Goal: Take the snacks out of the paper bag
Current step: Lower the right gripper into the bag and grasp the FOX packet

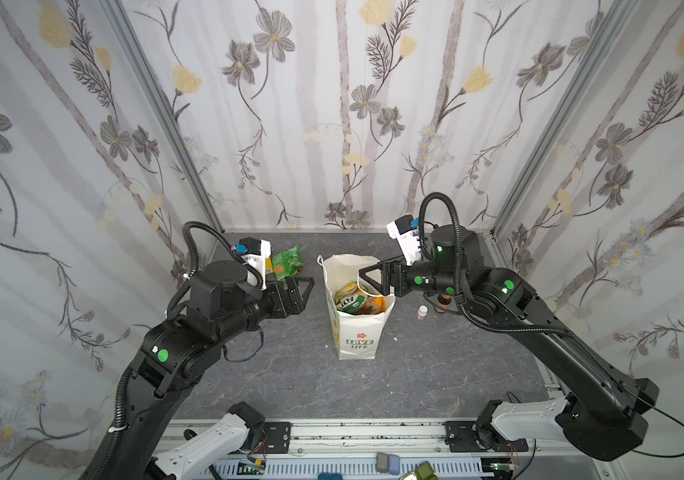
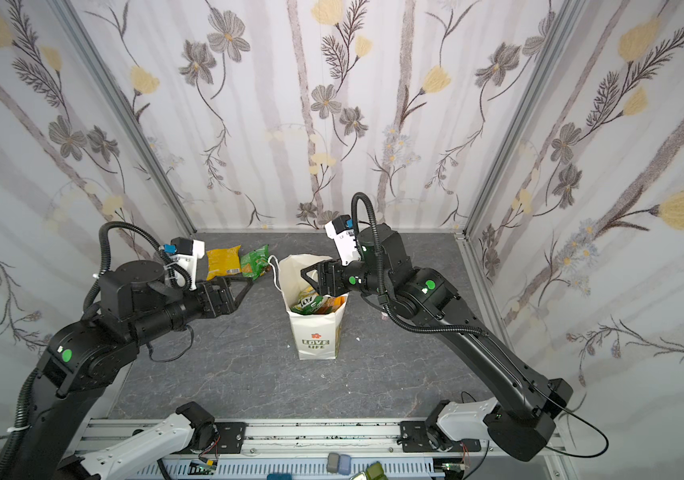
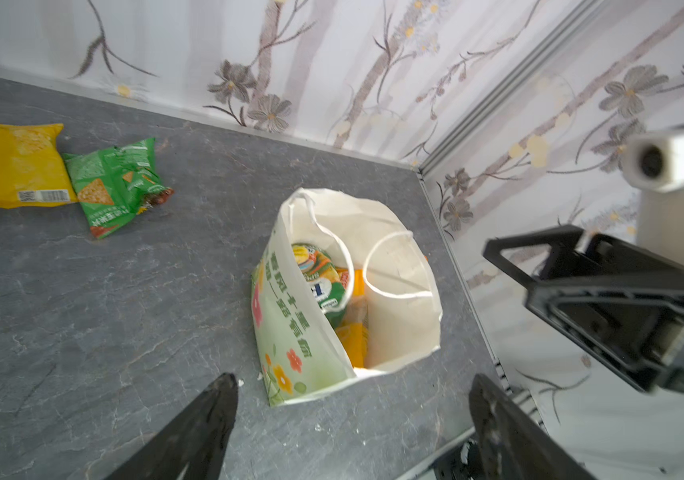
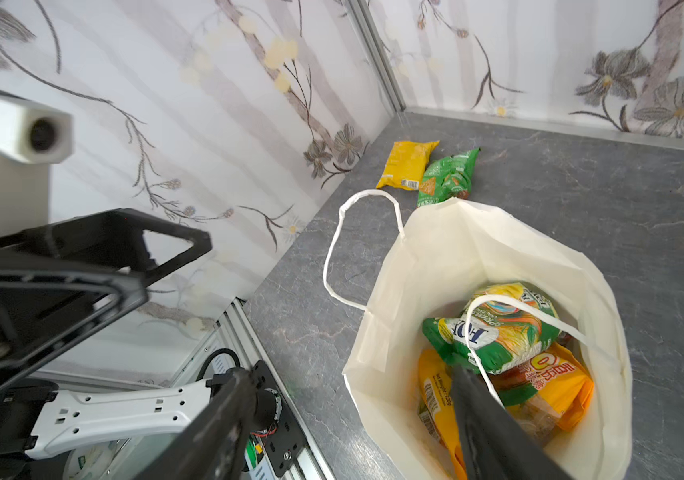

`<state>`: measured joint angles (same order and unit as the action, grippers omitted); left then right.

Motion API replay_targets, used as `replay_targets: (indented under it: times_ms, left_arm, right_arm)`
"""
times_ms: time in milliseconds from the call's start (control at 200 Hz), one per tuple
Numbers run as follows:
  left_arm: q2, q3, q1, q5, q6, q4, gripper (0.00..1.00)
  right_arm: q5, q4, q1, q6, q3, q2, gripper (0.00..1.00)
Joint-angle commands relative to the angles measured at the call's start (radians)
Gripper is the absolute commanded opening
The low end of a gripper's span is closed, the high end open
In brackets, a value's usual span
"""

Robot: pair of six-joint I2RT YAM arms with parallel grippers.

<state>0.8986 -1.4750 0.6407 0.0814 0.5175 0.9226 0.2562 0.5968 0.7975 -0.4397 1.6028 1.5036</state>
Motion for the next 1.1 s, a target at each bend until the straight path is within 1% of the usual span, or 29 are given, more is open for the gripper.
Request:
replay_targets:
  times_ms: [0,60,80,155,265,345,605,690,789,904,924,989,1099]
  left_arm:
    - [-0.005,-0.023,0.077,-0.057,0.024,0.093,0.91]
    - [0.004,-0.033,0.117,-0.054,0.025,0.104,0.92]
    - [0.009,-0.037,0.128,-0.051,0.022,0.108,0.93]
    - [0.030,-0.051,0.156,-0.055,0.014,0.133,0.96]
    - [0.036,-0.043,0.181,-0.044,0.010,0.130,1.00]
    - [0.027,-0.031,0.184,-0.034,0.019,0.122,1.00]
    - [0.017,-0.022,0.189,-0.030,0.008,0.122,1.00]
    - [0.026,-0.041,0.189,-0.042,-0.005,0.140,1.00]
    - [0.040,-0.057,0.189,-0.055,-0.007,0.160,1.00]
    - [0.053,-0.072,0.189,-0.052,0.004,0.168,1.00]
    - [0.053,-0.073,0.189,-0.050,0.007,0.166,1.00]
    - [0.040,-0.066,0.189,-0.044,0.005,0.153,1.00]
    - [0.021,-0.049,0.189,-0.082,0.005,0.143,1.00]
  right_arm:
    - [-0.006,0.031,0.003,0.022,0.050,0.059,0.68]
    - [-0.029,0.044,0.005,0.027,0.078,0.086,0.64]
    - [-0.039,0.046,0.005,0.029,0.085,0.121,0.63]
    - [-0.076,0.052,0.005,0.033,0.107,0.163,0.58]
    - [-0.114,0.084,0.005,0.036,0.160,0.223,0.55]
    - [-0.130,0.094,0.005,0.032,0.191,0.257,0.54]
    - [-0.112,0.136,0.014,0.023,0.279,0.384,0.53]
    - [-0.112,0.155,0.017,0.024,0.284,0.415,0.53]
    - [-0.083,0.201,0.020,0.031,0.282,0.445,0.54]
    - [-0.111,0.232,0.025,0.048,0.237,0.454,0.54]
    - [-0.112,0.232,0.054,0.051,0.225,0.454,0.55]
    - [-0.117,0.217,0.061,0.061,0.193,0.453,0.56]
    - [-0.155,0.213,0.060,0.068,0.154,0.465,0.57]
